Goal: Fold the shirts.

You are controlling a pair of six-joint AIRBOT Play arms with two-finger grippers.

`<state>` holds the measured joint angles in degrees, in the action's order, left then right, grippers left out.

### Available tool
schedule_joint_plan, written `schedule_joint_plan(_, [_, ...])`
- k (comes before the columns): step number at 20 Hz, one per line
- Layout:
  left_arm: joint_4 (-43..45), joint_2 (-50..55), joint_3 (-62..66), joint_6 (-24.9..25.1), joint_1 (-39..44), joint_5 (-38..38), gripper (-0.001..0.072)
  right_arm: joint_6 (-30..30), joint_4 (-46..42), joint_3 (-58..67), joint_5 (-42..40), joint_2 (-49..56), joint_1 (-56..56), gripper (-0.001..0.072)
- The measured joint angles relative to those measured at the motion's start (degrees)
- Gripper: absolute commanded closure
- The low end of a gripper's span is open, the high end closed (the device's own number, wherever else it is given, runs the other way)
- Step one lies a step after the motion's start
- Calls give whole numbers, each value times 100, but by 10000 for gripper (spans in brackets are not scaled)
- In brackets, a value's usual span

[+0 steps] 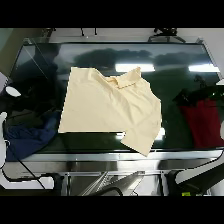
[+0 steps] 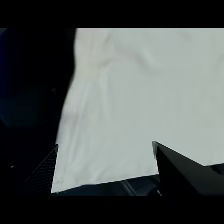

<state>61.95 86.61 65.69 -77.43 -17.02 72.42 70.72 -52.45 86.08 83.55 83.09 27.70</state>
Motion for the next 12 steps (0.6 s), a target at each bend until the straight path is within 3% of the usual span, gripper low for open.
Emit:
schedule_joint_plan(4, [-42, 273, -404, 328, -181, -173, 52, -146, 83, -457, 111, -164, 66, 277])
schedule_joint_plan(7, [-380, 619, -474, 636, -199, 164, 60, -205, 92, -667, 173, -258, 81, 277])
schedule_joint_plan(9, [-555, 798, -509, 839, -197, 326, 313, -225, 94, -739, 199, -293, 85, 277])
schedule_joint_plan(12, [-638, 933, -535, 1110, -140, 356, 618, -249, 109, -802, 221, -319, 85, 277])
